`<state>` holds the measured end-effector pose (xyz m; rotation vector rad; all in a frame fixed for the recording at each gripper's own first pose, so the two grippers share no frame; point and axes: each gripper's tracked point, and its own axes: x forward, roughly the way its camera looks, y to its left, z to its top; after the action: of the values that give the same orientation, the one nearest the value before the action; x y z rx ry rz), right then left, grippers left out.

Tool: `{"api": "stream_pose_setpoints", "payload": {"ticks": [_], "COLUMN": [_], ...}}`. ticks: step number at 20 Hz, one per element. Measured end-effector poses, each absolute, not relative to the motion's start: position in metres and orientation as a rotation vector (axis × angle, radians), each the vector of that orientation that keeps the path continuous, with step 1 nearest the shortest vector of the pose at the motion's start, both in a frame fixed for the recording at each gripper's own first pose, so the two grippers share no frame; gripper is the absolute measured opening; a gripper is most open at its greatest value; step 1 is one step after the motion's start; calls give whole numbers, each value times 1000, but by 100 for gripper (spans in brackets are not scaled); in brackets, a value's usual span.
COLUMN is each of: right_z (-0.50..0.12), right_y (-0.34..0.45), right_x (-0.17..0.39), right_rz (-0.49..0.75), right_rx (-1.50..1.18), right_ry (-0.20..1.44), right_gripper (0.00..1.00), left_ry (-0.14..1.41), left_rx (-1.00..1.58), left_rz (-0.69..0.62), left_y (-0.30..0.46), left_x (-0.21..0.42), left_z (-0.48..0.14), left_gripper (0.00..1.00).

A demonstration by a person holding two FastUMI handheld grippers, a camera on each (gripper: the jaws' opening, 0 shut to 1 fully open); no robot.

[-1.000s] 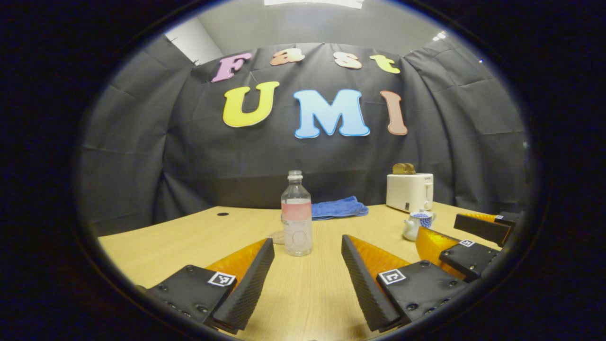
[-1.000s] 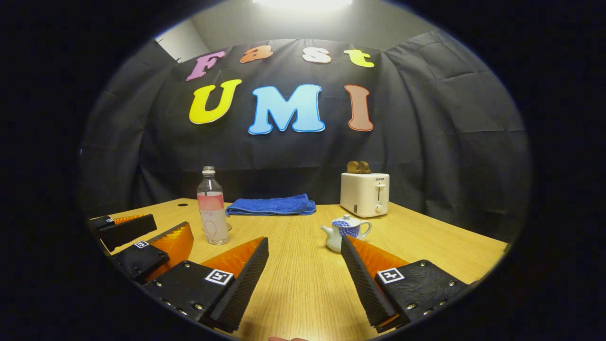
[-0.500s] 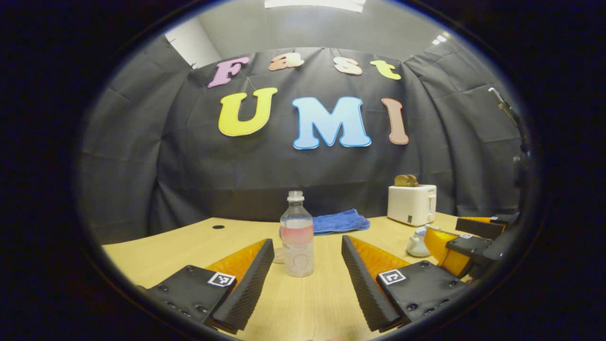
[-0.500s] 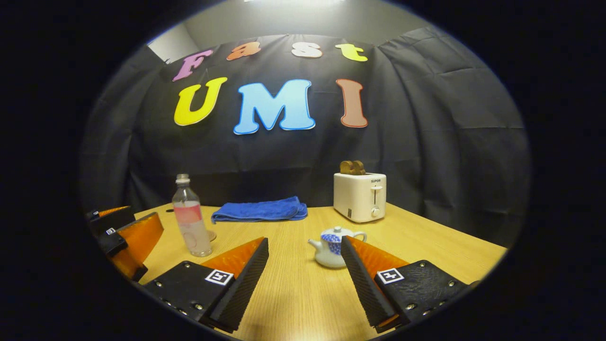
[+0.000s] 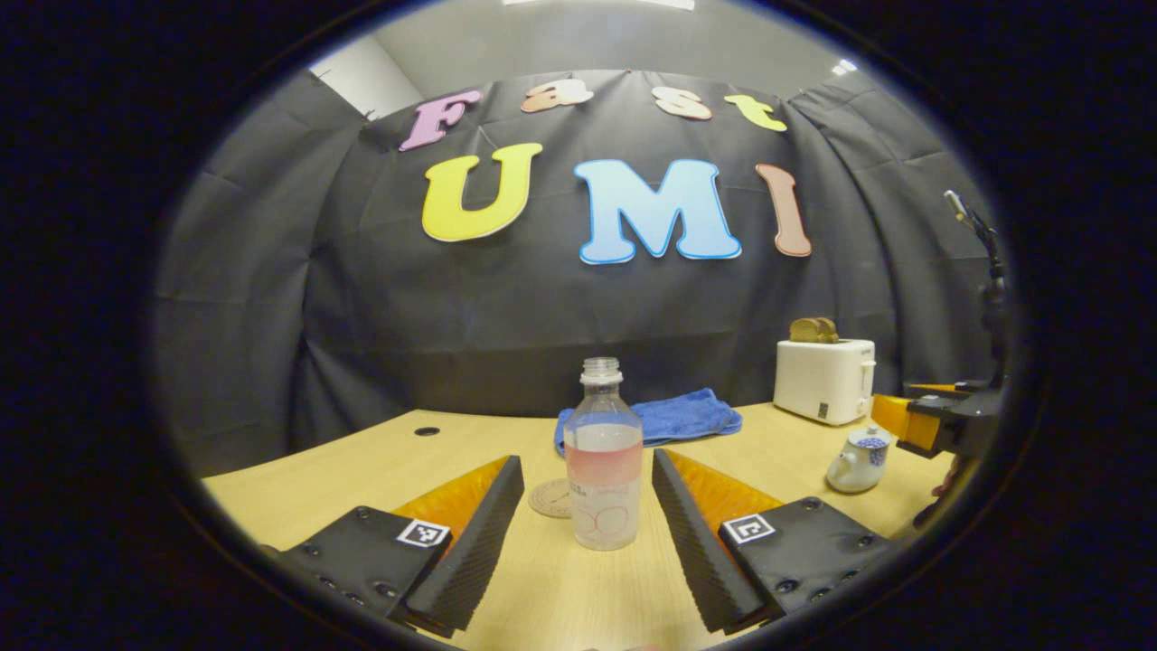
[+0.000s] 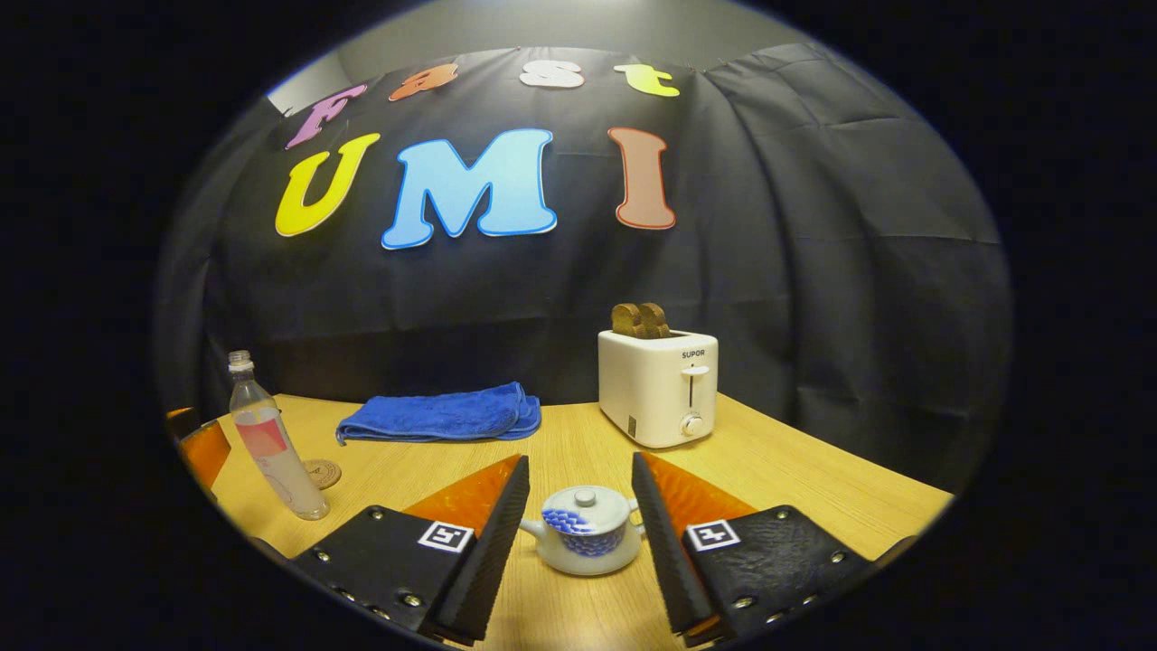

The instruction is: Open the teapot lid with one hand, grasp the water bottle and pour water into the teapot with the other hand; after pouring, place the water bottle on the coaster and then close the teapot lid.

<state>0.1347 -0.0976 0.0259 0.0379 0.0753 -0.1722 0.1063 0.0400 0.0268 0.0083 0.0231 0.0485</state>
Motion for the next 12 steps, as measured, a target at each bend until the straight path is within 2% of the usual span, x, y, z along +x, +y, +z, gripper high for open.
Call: {"api": "stream_pose_setpoints", "payload": {"ticks": [1, 3, 4, 7, 12], "right_z": [21, 19, 16, 6, -4], "right_y": [-99, -101, -103, -106, -105], "right_x": [141, 150, 149, 156, 157], "right_rz": [-170, -179, -183, -192, -182], "right_rx": [20, -18, -24, -12, -32], "right_ry": [83, 97, 103, 134, 168], "right_gripper": [67, 67, 55, 32, 30], "left_ry": [22, 19, 19, 23, 22], "left_rx": [13, 31, 35, 36, 35], "left_rz": [48, 46, 40, 26, 23], "left_y": [40, 40, 38, 36, 37], "left_x": [109, 114, 117, 123, 129], "left_z": [28, 29, 29, 28, 28], "left_gripper": [100, 100, 100, 100, 100]}}
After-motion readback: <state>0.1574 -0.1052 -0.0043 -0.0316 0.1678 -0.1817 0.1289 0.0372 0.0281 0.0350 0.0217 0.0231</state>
